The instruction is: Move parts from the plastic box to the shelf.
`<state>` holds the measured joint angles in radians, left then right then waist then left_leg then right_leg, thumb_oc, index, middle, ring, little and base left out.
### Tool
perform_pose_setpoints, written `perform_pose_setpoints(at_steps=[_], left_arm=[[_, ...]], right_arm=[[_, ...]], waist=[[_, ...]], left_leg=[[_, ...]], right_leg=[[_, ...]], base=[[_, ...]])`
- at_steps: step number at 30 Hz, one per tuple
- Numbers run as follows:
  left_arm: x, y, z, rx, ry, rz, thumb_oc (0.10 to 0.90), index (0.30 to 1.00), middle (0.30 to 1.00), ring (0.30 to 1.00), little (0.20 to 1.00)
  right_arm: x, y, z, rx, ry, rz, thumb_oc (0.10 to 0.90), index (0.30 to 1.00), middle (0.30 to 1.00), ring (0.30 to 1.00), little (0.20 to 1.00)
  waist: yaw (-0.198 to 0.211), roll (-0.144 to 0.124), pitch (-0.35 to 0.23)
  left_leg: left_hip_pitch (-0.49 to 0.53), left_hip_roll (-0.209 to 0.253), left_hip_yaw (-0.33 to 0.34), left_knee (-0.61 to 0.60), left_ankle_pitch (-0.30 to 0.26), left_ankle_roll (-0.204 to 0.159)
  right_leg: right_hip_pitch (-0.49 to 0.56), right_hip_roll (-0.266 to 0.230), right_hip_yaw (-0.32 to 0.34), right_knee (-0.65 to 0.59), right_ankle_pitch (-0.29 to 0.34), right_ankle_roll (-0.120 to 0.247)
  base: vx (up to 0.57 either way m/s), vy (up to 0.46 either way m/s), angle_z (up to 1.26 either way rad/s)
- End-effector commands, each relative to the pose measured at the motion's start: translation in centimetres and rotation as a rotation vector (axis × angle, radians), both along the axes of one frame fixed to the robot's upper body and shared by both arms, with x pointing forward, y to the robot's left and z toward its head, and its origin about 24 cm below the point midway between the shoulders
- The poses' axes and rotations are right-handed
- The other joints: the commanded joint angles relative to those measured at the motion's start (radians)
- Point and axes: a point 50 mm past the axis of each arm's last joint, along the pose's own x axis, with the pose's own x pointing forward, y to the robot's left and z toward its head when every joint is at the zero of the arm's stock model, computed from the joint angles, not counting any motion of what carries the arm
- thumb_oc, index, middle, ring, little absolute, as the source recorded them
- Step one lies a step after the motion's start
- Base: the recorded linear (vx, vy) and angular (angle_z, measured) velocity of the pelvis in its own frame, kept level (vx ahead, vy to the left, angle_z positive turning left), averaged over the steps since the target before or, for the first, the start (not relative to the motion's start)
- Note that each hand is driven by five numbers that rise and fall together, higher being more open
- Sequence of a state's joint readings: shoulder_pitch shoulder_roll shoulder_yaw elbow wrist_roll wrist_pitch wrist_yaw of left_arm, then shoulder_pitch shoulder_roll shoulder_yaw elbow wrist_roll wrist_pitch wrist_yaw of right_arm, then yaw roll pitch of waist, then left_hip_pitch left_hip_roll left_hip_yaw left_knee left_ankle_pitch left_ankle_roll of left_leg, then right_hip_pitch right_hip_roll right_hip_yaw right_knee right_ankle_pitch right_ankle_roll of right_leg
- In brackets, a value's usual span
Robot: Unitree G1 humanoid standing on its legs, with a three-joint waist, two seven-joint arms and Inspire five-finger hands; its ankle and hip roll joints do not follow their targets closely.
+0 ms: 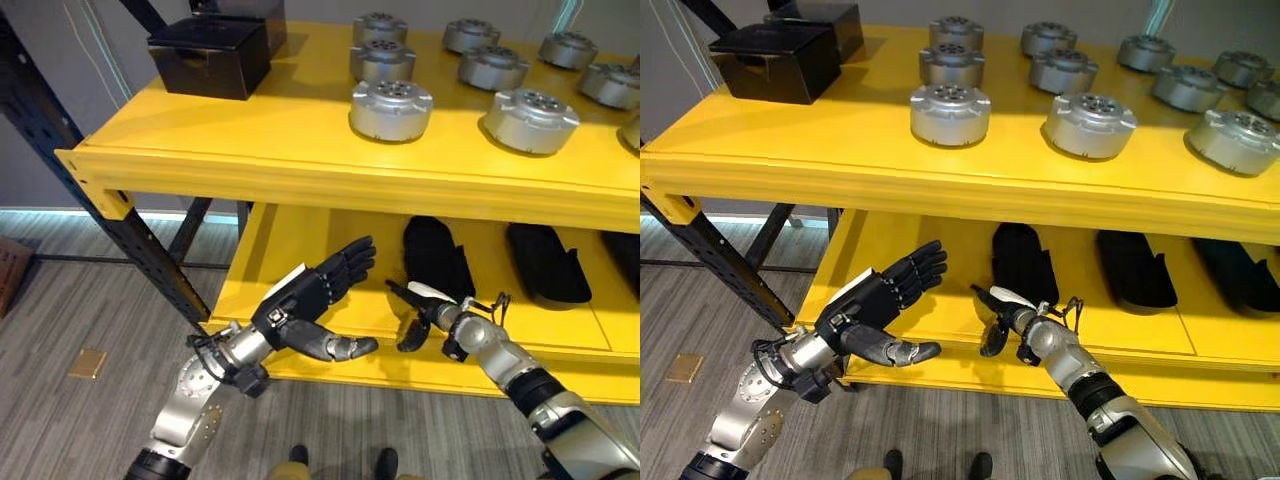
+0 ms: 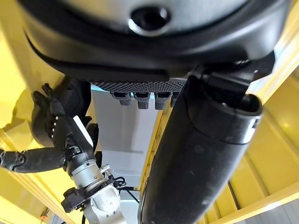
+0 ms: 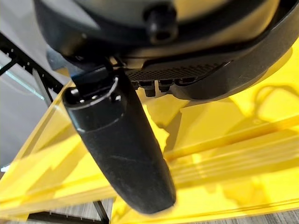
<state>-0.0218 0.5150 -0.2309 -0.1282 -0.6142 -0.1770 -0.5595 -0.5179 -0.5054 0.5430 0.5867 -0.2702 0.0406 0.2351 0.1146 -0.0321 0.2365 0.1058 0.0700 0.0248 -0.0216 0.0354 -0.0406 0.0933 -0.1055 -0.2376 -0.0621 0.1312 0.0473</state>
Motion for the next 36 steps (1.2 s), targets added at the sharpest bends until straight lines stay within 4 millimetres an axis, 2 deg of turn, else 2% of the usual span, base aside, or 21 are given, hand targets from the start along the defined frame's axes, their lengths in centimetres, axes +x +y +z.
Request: perform_pose_setpoints(at_steps=[1,5,10,14,16,21,28,36], left_arm=[[0.4,-1.0,4.1,-0.063,-0.233,-0.061,0.9,1.0,1.0,1.0,1.0],[0.5,-1.1,4.2,-0.063,-0.239,-0.06,0.9,1.0,1.0,1.0,1.0],[0.3,-1.0,4.1,-0.068,-0.246,-0.049,0.9,1.0,1.0,1.0,1.0],[0.3,-1.3,4.0,-0.071,-0.241,-0.05,0.9,1.0,1.0,1.0,1.0],[0.3,-1.5,4.2,-0.083,-0.236,-0.051,0.9,1.0,1.0,1.0,1.0],[0.2,-1.5,4.2,-0.094,-0.231,-0.053,0.9,1.0,1.0,1.0,1.0],[0.1,-1.4,4.1,-0.105,-0.223,-0.048,0.9,1.0,1.0,1.0,1.0],[0.0,-1.5,4.2,-0.109,-0.226,-0.04,0.9,1.0,1.0,1.0,1.0]], right_arm=[[0.4,2.7,1.1,0.042,-0.045,0.131,0.9,1.0,1.0,1.0,1.0],[0.6,3.0,1.9,0.015,-0.124,0.133,0.9,1.0,1.0,1.0,1.0],[1.3,1.7,2.6,0.021,-0.272,-0.04,0.9,1.0,1.0,1.0,1.0],[2.0,1.0,4.2,0.087,-0.42,-0.167,0.9,1.0,1.0,1.0,1.0],[2.7,0.4,5.7,0.092,-0.51,-0.221,0.9,1.0,1.0,1.0,1.0],[2.9,0.4,6.7,0.108,-0.558,-0.204,0.9,1.0,1.0,1.0,1.0],[2.2,2.4,8.7,0.179,-0.693,-0.048,0.9,1.0,1.0,1.0,1.0],[1.0,4.3,9.5,0.266,-0.72,0.043,0.9,1.0,1.0,1.0,1.0]], waist=[[0.024,0.005,-0.026],[0.02,0.008,-0.025],[0.011,0.015,-0.025],[0.002,0.029,-0.024],[-0.002,0.043,-0.025],[-0.004,0.053,-0.027],[-0.01,0.058,-0.03],[-0.023,0.057,-0.032]], left_leg=[[-0.052,0.029,-0.03,0.036,-0.037,-0.004],[-0.053,0.029,-0.028,0.038,-0.038,-0.002],[-0.045,0.031,-0.017,0.035,-0.042,0.0],[-0.045,0.029,-0.016,0.04,-0.047,0.002],[-0.043,0.027,-0.015,0.04,-0.049,0.003],[-0.042,0.023,-0.015,0.041,-0.052,0.002],[-0.04,0.021,-0.015,0.039,-0.052,0.003],[-0.039,0.021,-0.012,0.039,-0.054,0.003]], right_leg=[[0.025,-0.065,0.03,0.16,-0.186,0.043],[0.025,-0.063,0.036,0.157,-0.185,0.045],[0.026,-0.066,0.047,0.143,-0.175,0.05],[0.021,-0.065,0.054,0.156,-0.182,0.046],[0.02,-0.066,0.057,0.158,-0.184,0.044],[0.019,-0.07,0.056,0.161,-0.188,0.043],[0.016,-0.074,0.057,0.164,-0.189,0.044],[0.009,-0.075,0.065,0.168,-0.19,0.044]], base=[[0.0,0.0,0.0],[0.0,0.0,0.0],[0.0,0.009,-0.02],[0.03,0.043,-0.04],[0.03,0.063,-0.03],[0.02,0.04,0.0],[0.0,0.004,0.0],[0.0,0.0,0.0]])
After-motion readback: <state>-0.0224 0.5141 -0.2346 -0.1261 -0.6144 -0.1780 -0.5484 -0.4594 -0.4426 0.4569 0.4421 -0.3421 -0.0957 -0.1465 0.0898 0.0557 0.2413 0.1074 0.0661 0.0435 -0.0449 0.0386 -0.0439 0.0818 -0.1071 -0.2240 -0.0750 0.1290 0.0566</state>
